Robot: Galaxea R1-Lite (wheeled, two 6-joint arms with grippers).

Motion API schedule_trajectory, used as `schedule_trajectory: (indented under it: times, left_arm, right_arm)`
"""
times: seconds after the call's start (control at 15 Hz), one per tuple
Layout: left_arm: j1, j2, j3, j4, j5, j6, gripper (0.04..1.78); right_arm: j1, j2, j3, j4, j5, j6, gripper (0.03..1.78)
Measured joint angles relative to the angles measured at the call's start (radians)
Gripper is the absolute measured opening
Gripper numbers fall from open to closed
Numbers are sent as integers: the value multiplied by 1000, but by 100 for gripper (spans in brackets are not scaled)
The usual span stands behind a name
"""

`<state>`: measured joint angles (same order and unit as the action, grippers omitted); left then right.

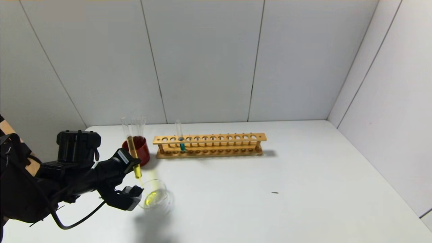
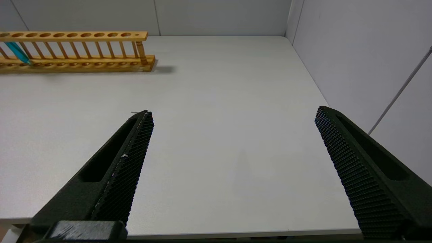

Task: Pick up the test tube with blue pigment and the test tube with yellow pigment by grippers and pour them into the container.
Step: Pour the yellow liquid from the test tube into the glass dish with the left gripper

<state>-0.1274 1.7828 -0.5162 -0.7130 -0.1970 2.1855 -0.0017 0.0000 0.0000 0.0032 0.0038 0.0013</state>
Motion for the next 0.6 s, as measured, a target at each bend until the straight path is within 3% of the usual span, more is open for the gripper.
schedule_trajectory:
  times: [0.6]
  left_arm:
    - [-3, 2, -4, -2, 11, 25, 31]
  right_arm:
    - [0, 0, 0, 0, 0, 0, 175]
